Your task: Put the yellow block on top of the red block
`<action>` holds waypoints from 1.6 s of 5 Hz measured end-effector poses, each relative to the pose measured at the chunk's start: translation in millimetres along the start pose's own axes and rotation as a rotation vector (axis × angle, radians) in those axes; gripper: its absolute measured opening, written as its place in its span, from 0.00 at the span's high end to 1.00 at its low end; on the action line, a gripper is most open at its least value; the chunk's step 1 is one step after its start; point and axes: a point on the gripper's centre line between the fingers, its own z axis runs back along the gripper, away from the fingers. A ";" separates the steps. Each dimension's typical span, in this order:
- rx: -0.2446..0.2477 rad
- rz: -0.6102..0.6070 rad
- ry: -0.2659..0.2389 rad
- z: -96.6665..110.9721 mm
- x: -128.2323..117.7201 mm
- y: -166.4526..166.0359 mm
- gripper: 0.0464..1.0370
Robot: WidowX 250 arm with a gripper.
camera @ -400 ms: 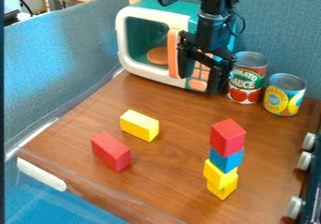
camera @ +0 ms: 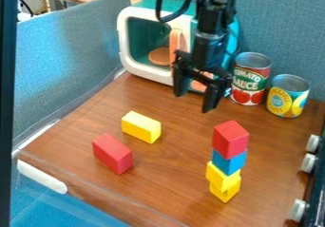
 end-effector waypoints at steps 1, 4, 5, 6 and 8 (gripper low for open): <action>-0.042 0.239 0.067 -6.3 -21.2 25.4 0.04; 0.055 0.870 0.199 -31.9 -40.5 51.6 0.04; 0.136 1.104 0.244 -34.2 -38.6 43.9 0.04; 0.132 1.334 0.313 -42.6 -38.9 39.2 0.04; 0.048 1.615 0.372 -55.2 -48.8 50.5 0.04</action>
